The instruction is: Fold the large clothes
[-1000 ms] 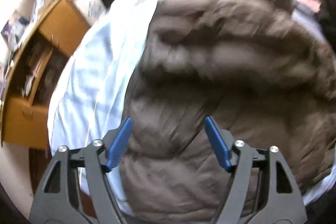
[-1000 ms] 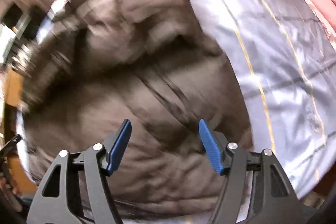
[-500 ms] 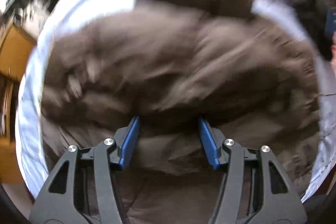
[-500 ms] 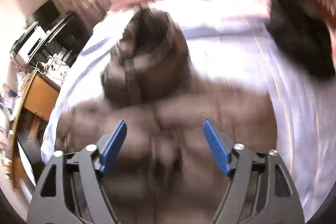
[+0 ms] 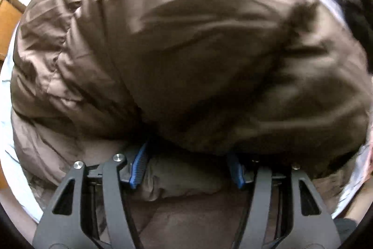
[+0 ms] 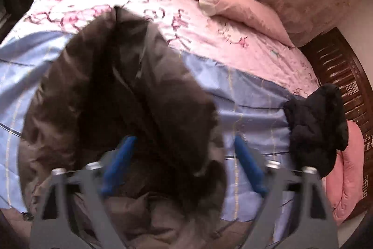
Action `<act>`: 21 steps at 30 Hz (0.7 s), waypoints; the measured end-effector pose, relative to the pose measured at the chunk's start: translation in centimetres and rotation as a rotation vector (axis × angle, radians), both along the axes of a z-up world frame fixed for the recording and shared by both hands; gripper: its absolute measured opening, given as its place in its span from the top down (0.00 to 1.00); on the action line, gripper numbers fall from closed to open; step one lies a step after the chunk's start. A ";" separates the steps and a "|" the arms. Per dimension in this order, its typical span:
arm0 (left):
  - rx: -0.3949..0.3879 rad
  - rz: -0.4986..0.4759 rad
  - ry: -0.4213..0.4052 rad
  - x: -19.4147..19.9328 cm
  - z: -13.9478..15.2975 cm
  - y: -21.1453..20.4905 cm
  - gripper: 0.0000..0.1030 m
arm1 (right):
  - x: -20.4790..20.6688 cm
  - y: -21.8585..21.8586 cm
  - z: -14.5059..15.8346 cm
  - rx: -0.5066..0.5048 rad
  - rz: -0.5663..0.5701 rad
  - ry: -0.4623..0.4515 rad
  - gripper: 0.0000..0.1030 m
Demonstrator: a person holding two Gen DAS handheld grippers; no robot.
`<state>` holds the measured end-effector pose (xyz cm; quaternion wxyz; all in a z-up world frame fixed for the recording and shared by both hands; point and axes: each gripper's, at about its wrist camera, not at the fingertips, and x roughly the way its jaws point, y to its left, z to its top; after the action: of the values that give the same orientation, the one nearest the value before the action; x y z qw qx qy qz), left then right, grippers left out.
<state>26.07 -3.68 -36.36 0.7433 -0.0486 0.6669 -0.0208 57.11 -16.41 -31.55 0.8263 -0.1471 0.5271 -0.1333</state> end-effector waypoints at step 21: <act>-0.227 0.515 -0.372 -6.1 15.6 13.4 0.14 | -37.0 -12.8 16.2 0.823 0.445 -0.382 0.97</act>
<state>19.96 9.71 -20.78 0.8230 -0.2931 0.4790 0.0851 20.07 -29.23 -15.39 0.9060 0.1091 0.3312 0.2401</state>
